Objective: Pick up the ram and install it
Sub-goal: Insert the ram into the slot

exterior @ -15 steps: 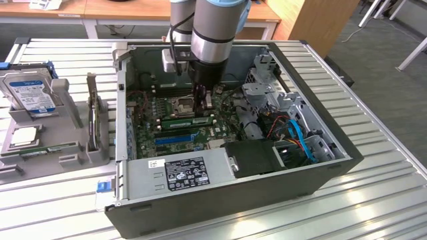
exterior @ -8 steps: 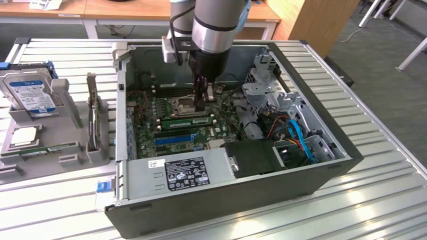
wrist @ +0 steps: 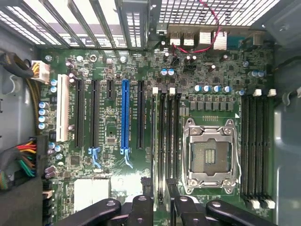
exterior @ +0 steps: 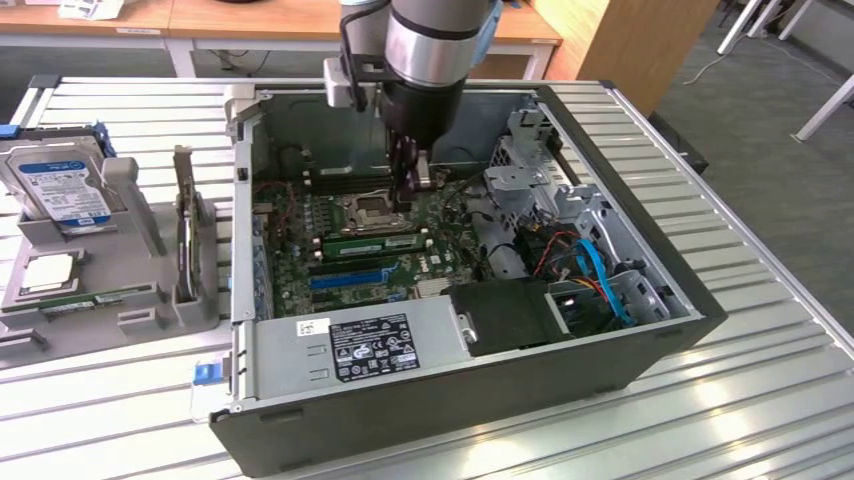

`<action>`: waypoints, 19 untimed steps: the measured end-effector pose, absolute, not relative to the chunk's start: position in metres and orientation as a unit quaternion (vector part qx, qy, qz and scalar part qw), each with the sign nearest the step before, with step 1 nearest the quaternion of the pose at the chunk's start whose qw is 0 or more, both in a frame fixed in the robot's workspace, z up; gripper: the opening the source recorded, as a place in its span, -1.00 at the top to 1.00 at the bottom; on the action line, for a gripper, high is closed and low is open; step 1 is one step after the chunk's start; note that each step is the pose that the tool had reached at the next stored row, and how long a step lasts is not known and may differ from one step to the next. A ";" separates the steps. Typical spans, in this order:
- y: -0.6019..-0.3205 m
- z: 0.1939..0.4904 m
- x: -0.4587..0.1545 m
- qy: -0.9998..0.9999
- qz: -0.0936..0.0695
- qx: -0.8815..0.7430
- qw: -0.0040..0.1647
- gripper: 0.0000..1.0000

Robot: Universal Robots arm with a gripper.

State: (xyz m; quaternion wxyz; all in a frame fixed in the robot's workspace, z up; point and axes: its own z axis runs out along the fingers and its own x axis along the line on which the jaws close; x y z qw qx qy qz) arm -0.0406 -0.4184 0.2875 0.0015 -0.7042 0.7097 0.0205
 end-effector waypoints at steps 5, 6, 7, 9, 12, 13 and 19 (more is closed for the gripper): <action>-0.418 0.297 -0.041 0.710 0.021 -0.704 0.001 0.50; -0.418 0.298 -0.041 0.710 0.021 -0.704 0.001 0.50; -0.418 0.300 -0.041 0.710 0.020 -0.704 0.001 0.50; -0.418 0.303 -0.041 0.710 0.020 -0.704 0.001 0.50; -0.418 0.306 -0.041 0.710 0.021 -0.704 0.001 0.50; -0.418 0.306 -0.041 0.710 0.021 -0.704 0.002 0.50; -0.418 0.306 -0.041 0.710 0.021 -0.704 0.001 0.50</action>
